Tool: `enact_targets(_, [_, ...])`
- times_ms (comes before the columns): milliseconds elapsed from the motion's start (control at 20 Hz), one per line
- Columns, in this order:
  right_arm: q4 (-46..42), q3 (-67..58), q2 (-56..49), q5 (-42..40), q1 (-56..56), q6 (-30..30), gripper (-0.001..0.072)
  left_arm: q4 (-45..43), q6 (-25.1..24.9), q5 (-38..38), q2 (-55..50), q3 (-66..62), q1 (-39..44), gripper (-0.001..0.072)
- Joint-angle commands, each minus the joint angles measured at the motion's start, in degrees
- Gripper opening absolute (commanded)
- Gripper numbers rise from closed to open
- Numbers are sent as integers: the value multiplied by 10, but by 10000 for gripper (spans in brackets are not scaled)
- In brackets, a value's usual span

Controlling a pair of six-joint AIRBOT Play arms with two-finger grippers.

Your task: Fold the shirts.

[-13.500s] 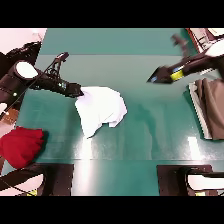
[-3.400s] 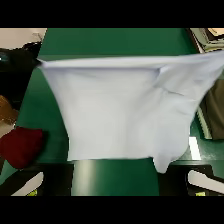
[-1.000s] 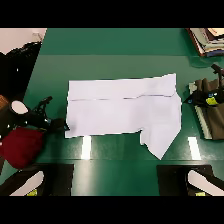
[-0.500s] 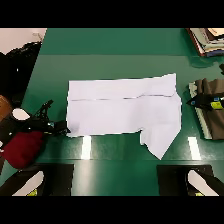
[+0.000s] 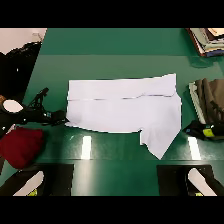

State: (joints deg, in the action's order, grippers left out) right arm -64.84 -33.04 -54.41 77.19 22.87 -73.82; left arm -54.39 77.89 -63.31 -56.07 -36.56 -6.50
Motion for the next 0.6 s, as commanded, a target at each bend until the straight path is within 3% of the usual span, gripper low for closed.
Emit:
enact_targets(0, [26,57,-37,-19,1,2,308,0,-3,-2,1,-18,0,23])
enact_targets(250, [53,59,-100,-71,-93,7,304,-1,-3,3,1,-18,0,24])
enact_targets(300, [53,58,-107,-82,-113,6,255,-1,-3,0,1,-18,0,24])
enact_targets(350, [51,57,-110,-84,-127,6,117,-1,-3,-8,1,-18,0,23])
enact_targets(400, [47,57,-107,-82,-135,6,53,-5,-3,-19,1,-18,0,23])
enact_targets(550, [43,56,-56,-57,-136,6,14,-62,-2,-71,4,-18,0,22])
